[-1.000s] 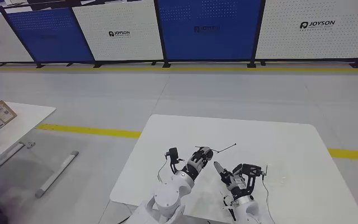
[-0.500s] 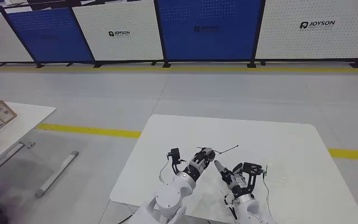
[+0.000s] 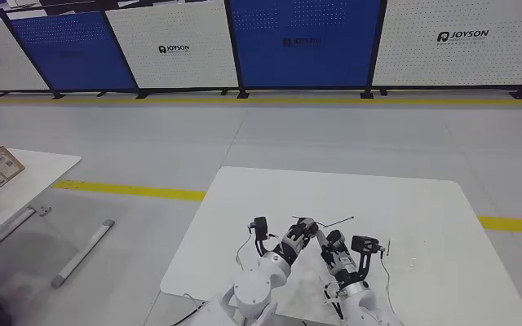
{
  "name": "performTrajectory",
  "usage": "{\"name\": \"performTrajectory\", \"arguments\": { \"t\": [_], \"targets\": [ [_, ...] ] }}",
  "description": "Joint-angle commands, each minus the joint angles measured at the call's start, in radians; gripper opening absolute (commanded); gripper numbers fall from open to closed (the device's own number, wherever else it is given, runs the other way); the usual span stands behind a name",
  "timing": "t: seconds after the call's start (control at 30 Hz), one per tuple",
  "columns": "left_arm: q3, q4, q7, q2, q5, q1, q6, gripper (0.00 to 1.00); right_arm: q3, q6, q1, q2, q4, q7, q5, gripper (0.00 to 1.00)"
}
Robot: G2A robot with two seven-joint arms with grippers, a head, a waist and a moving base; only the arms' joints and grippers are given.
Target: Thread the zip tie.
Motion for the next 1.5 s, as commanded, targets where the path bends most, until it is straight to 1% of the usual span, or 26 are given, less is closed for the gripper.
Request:
{"name": "performTrajectory", "arguments": {
  "t": [0.0, 0.1, 0.17, 0.23, 0.27, 0.3, 0.4, 0.43, 0.63, 0.77, 0.97, 1.0, 1.13, 1.33, 1.37, 1.4, 1.47],
  "targets": [
    [0.003, 0.002, 0.001, 0.0, 0.006, 0.0, -0.001, 0.0, 0.001, -0.006, -0.003, 0.001, -0.005, -0.003, -0.003, 0.35],
    [0.005, 0.004, 0.002, 0.0, 0.014, 0.0, -0.002, 0.0, 0.002, -0.013, -0.009, 0.003, -0.013, -0.013, -0.002, 0.35],
    [0.007, 0.006, 0.001, 0.0, 0.018, 0.001, -0.002, 0.0, 0.005, -0.021, -0.012, 0.004, -0.016, -0.02, 0.001, 0.32],
    [0.009, 0.007, -0.001, 0.0, 0.022, 0.001, 0.0, 0.0, 0.005, -0.026, -0.014, 0.004, -0.019, -0.026, 0.001, 0.31],
    [0.01, 0.007, -0.002, 0.0, 0.025, 0.001, 0.0, 0.0, 0.005, -0.027, -0.015, 0.005, -0.02, -0.028, 0.001, 0.28],
    [0.011, 0.008, -0.003, 0.0, 0.026, 0.001, 0.001, 0.0, 0.005, -0.027, -0.015, 0.005, -0.021, -0.03, 0.001, 0.27],
    [0.012, 0.007, -0.004, 0.001, 0.032, 0.001, 0.002, 0.0, 0.004, -0.026, -0.015, 0.006, -0.022, -0.033, -0.002, 0.28],
    [0.012, 0.007, -0.005, 0.001, 0.033, 0.001, 0.002, 0.0, 0.003, -0.025, -0.014, 0.006, -0.023, -0.033, -0.002, 0.26],
    [0.014, 0.008, -0.008, 0.001, 0.042, 0.004, 0.003, 0.0, -0.004, -0.013, -0.009, 0.006, -0.024, -0.03, -0.008, 0.24],
    [0.016, 0.005, -0.012, 0.002, 0.05, 0.007, 0.004, 0.0, -0.008, -0.006, -0.005, 0.006, -0.025, -0.028, -0.009, 0.26],
    [0.016, 0.003, -0.015, 0.003, 0.058, 0.008, 0.007, 0.0, -0.013, 0.0, -0.001, 0.006, -0.023, -0.026, -0.011, 0.24],
    [0.016, 0.003, -0.015, 0.003, 0.058, 0.008, 0.007, 0.0, -0.014, 0.001, 0.0, 0.006, -0.023, -0.025, -0.011, 0.22],
    [0.019, 0.007, -0.018, 0.003, 0.06, 0.009, 0.008, 0.0, -0.015, 0.006, 0.002, 0.006, -0.021, -0.025, -0.011, 0.22],
    [0.021, 0.01, -0.018, 0.003, 0.06, 0.007, 0.008, 0.0, -0.016, 0.008, 0.006, 0.006, -0.015, -0.025, -0.01, 0.15],
    [0.021, 0.01, -0.017, 0.003, 0.061, 0.007, 0.008, 0.0, -0.016, 0.008, 0.006, 0.006, -0.014, -0.026, -0.009, 0.02],
    [0.021, 0.01, -0.017, 0.003, 0.061, 0.007, 0.007, 0.0, -0.016, 0.008, 0.006, 0.007, -0.013, -0.026, -0.008, 0.0],
    [0.021, 0.01, -0.016, 0.002, 0.061, 0.007, 0.007, 0.0, -0.016, 0.007, 0.007, 0.007, -0.011, -0.027, -0.006, 0.0]
  ]
}}
